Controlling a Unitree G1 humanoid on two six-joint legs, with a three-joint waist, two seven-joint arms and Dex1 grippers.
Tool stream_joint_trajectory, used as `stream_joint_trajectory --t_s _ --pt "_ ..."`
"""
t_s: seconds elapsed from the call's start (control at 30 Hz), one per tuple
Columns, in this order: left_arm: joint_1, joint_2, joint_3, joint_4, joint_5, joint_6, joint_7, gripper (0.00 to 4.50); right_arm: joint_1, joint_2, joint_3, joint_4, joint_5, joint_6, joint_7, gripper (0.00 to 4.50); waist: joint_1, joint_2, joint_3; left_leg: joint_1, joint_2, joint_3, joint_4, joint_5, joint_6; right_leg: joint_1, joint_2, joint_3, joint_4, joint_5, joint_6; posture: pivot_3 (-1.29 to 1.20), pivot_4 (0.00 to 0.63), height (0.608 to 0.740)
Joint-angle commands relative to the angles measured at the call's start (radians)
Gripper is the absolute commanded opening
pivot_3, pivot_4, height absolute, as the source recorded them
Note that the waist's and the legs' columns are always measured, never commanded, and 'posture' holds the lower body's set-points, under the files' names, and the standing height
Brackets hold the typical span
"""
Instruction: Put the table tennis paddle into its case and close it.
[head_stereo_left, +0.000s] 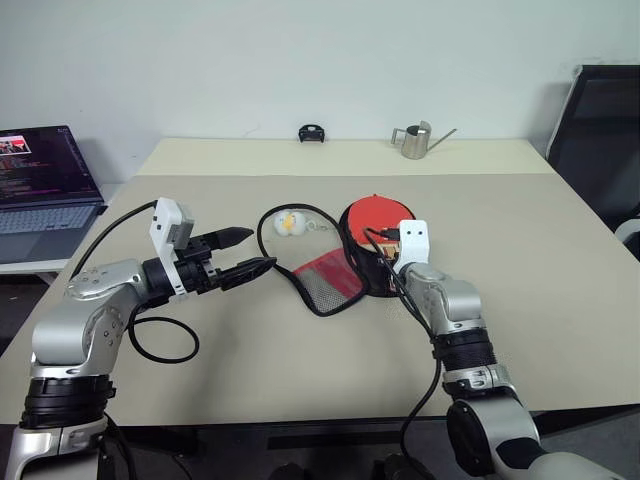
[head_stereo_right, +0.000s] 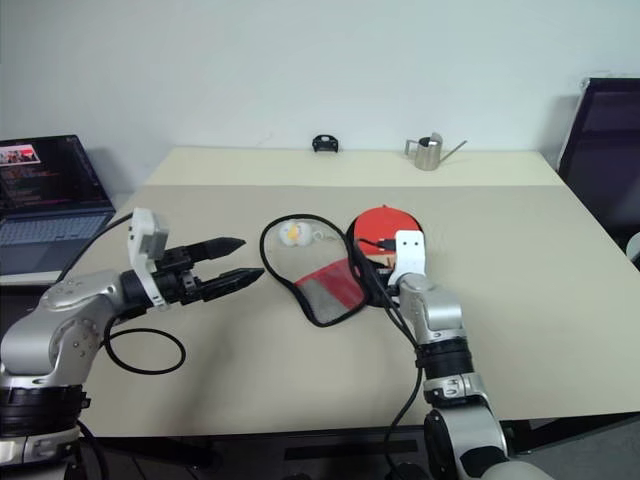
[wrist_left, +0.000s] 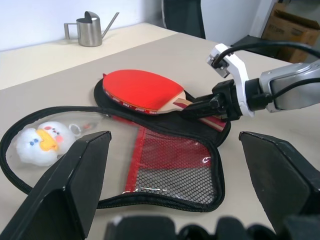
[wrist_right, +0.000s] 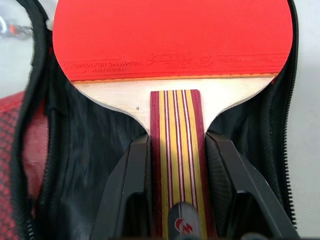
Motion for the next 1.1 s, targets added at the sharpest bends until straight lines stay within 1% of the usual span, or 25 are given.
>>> stream_joint_trajectory --t_s 0.03,0.2,0.27,0.3,0.33,0.43,0.5,0.53,0.6,0.7,0.83,1.0,1.1 --pt "-0.011 0.000 0.014 -0.040 -0.012 -0.014 0.007 4.50 -0.034 0.007 0.005 0.004 -0.005 -0.049 -0.002 1.11 -0.001 0.000 0.000 0.000 0.000 0.000 0.000 0.000 0.000 0.000 0.000 0.000 0.000 0.000 0.000 0.00 0.150 0.740" --pt "-0.012 -0.003 0.015 -0.042 -0.011 -0.014 0.008 4.50 -0.048 0.012 0.008 0.036 -0.012 -0.066 -0.002 1.11 -0.003 0.000 0.000 0.000 0.000 0.000 0.000 0.000 0.000 0.000 0.000 0.000 0.000 0.000 0.000 0.00 0.150 0.740" --pt "-0.012 -0.003 0.015 -0.043 -0.010 -0.014 0.009 4.50 -0.052 0.016 0.008 0.036 -0.011 -0.066 -0.006 1.82 -0.003 0.000 0.000 0.000 0.000 0.000 0.000 0.000 0.000 0.000 0.000 0.000 0.000 0.000 0.000 0.00 0.150 0.740" --pt "-0.011 -0.003 0.015 -0.044 -0.010 -0.014 0.010 4.50 -0.053 0.018 0.008 0.031 -0.010 -0.064 -0.007 2.00 -0.003 0.000 0.000 0.000 0.000 0.000 0.000 0.000 0.000 0.000 0.000 0.000 0.000 0.000 0.000 0.00 0.150 0.740" --pt "-0.011 -0.003 0.015 -0.044 -0.010 -0.014 0.009 4.50 -0.054 0.020 0.008 0.027 -0.010 -0.061 -0.008 2.29 -0.003 0.000 0.000 0.000 0.000 0.000 0.000 0.000 0.000 0.000 0.000 0.000 0.000 0.000 0.000 0.00 0.150 0.740" --pt "-0.010 -0.002 0.016 -0.046 -0.011 -0.013 0.010 4.50 -0.055 0.027 0.012 0.000 -0.008 -0.042 -0.008 3.32 -0.003 0.000 0.000 0.000 0.000 0.000 0.000 0.000 0.000 0.000 0.000 0.000 0.000 0.000 0.000 0.00 0.150 0.740" --pt "-0.011 -0.003 0.015 -0.046 -0.010 -0.013 0.011 4.50 -0.057 0.033 0.012 -0.034 -0.004 -0.018 -0.011 4.02 -0.003 0.000 0.000 0.000 0.000 0.000 0.000 0.000 0.000 0.000 0.000 0.000 0.000 0.000 0.000 0.00 0.150 0.740" --pt "-0.011 -0.003 0.016 -0.045 -0.009 -0.014 0.014 4.50 -0.057 0.036 0.012 -0.085 0.007 0.013 -0.005 4.30 -0.003 0.000 0.000 0.000 0.000 0.000 0.000 0.000 0.000 0.000 0.000 0.000 0.000 0.000 0.000 0.00 0.150 0.740" --pt "-0.008 -0.004 0.019 -0.042 -0.006 -0.014 0.024 4.50 -0.059 0.043 -0.001 -0.194 0.043 0.082 0.012 4.30 -0.003 0.000 0.000 0.000 0.000 0.000 0.000 0.000 0.000 0.000 0.000 0.000 0.000 0.000 0.000 0.00 0.150 0.740" --pt "0.001 -0.011 0.023 -0.026 0.017 -0.031 0.056 4.50 -0.060 0.025 -0.020 -0.391 0.134 0.206 0.088 4.30 -0.002 0.000 0.000 -0.002 0.000 0.000 0.000 0.000 0.000 -0.002 0.000 0.000 0.000 0.000 0.000 0.00 0.150 0.740" --pt "-0.022 -0.057 0.040 0.057 0.086 -0.092 0.180 4.50 -0.031 -0.091 -0.032 -0.540 0.188 0.299 0.174 4.30 0.005 0.000 0.000 -0.002 0.000 0.000 0.000 0.000 0.000 -0.001 0.000 0.000 0.000 0.000 0.000 0.00 0.150 0.740" --pt "-0.067 -0.101 0.037 0.197 0.205 -0.209 0.328 4.50 0.028 -0.272 -0.053 -0.594 0.247 0.284 0.322 4.30 0.012 -0.001 -0.001 -0.002 0.000 -0.001 0.001 0.000 0.000 -0.001 0.000 -0.002 0.000 0.000 0.000 0.00 0.150 0.740" --pt "-0.095 -0.109 0.025 0.283 0.272 -0.267 0.395 4.50 0.063 -0.376 -0.027 -0.601 0.247 0.226 0.407 4.30 0.010 -0.001 -0.001 -0.002 -0.001 -0.001 0.001 0.000 0.000 -0.001 -0.001 -0.001 0.000 0.000 0.000 0.00 0.150 0.740"
